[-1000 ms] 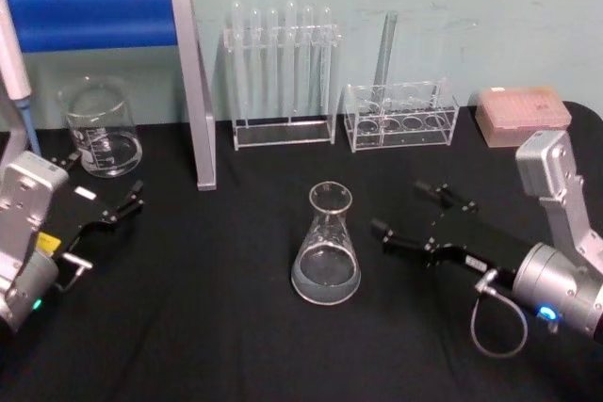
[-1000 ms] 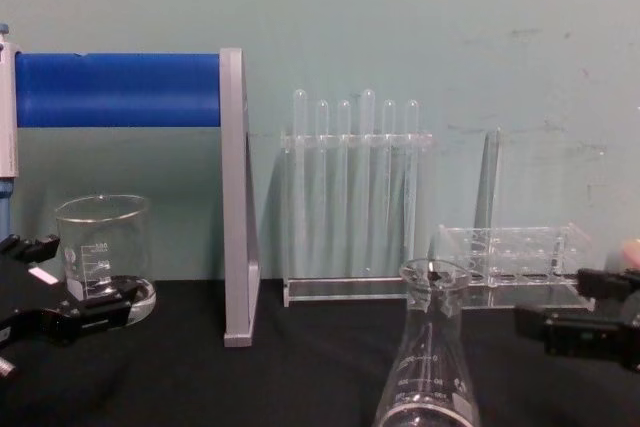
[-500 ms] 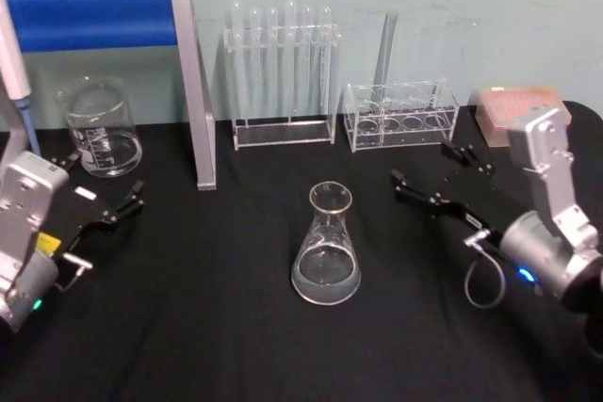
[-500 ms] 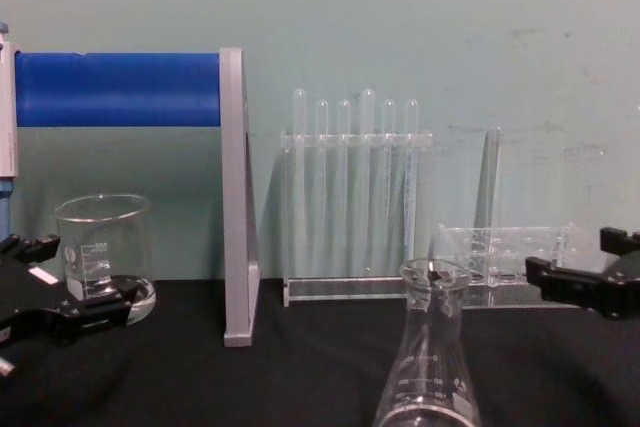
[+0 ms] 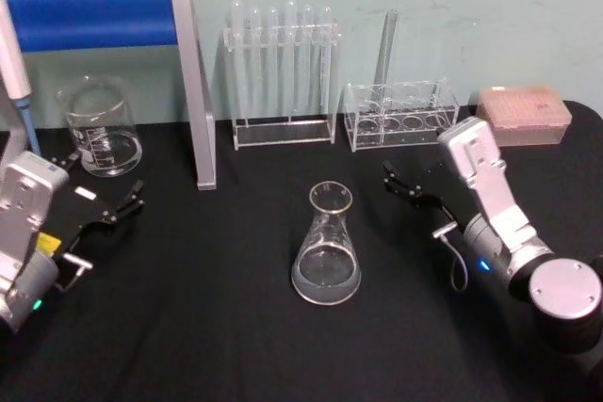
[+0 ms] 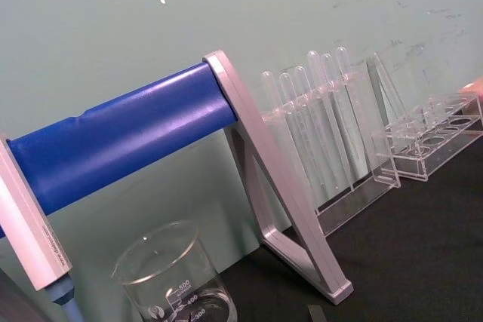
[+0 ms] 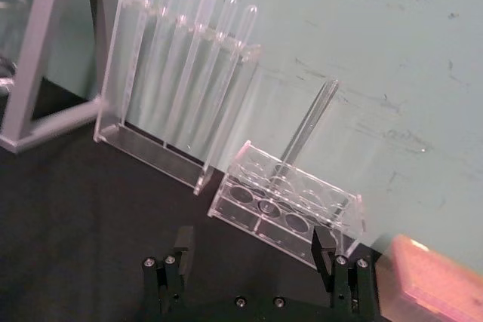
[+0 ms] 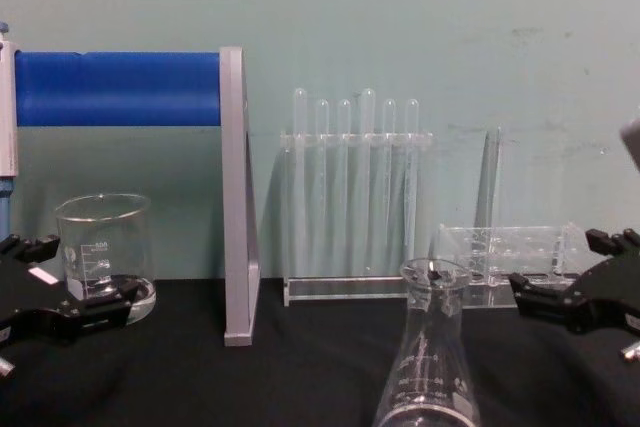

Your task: Grasp the erlenmeyer flask with one hand, shake it three times, then place it back.

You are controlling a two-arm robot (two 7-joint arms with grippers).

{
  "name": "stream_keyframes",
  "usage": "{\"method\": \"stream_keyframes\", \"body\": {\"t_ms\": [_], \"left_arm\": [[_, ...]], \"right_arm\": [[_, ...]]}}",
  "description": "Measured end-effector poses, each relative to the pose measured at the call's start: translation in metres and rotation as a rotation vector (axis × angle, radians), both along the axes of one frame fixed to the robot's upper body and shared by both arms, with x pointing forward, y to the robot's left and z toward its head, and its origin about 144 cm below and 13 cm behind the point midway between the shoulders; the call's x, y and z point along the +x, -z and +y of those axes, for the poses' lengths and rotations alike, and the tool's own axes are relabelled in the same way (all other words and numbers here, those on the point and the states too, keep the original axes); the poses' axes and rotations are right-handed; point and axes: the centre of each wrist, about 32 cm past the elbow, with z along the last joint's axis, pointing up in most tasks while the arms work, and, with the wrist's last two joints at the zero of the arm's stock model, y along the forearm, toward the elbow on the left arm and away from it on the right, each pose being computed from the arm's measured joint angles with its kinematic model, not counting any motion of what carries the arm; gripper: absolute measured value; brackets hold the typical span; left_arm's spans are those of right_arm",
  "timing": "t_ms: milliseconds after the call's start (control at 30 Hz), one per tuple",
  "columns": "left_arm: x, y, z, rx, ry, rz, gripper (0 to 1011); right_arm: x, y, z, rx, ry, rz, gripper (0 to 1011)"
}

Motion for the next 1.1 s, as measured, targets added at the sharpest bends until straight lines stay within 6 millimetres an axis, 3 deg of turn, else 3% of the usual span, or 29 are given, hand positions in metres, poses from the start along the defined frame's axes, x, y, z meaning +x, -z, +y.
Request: {"method": "stream_keyframes", "body": {"t_ms": [233, 1100], "left_arm": [[0.0000, 0.0000, 0.0000, 0.000, 0.000, 0.000, 1001], [0.0000, 0.0000, 0.0000, 0.000, 0.000, 0.000, 1001]], "right_arm": [[0.0017, 0.0046, 0.0021, -0.067, 0.017, -0.026, 1000], [0.0018, 0.0043, 0.0022, -0.062, 0.015, -0.024, 1000]]}}
